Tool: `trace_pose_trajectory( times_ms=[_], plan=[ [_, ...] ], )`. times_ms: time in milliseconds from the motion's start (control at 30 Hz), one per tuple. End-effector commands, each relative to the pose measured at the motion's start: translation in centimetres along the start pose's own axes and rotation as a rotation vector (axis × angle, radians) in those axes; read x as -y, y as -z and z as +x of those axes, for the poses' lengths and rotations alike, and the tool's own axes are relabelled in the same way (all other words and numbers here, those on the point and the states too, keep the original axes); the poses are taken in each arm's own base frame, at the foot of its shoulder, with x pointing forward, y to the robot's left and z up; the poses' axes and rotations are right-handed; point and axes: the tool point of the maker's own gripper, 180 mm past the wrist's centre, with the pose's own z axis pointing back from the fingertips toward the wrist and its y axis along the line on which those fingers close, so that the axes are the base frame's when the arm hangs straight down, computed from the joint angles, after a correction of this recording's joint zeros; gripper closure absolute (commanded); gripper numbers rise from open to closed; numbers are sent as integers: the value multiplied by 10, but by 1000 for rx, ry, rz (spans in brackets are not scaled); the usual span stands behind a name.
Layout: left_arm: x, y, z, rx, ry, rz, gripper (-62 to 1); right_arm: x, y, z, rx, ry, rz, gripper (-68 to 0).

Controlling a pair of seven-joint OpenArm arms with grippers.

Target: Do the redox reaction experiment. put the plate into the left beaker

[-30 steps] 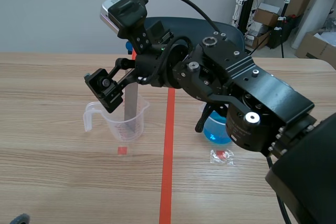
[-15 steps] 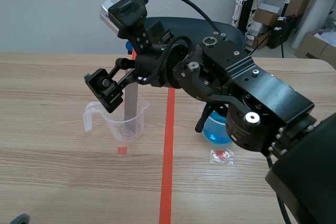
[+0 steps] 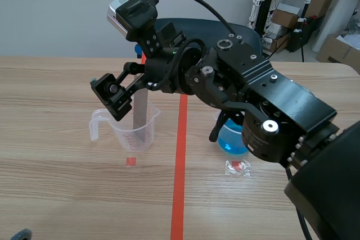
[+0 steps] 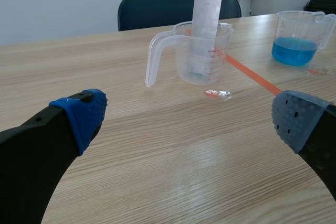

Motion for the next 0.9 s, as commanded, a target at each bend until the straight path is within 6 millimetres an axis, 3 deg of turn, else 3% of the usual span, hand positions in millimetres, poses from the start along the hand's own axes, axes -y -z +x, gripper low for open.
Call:
trace_pose_trajectory(
  times_ms=[0, 867],
  plan=[
    [-1, 4, 9, 42, 1, 2, -623, 6, 1, 16, 43, -9, -9, -679],
    [-1, 4, 9, 42, 1, 2, -623, 7, 1, 15, 41, -10, -10, -679]
  ],
)
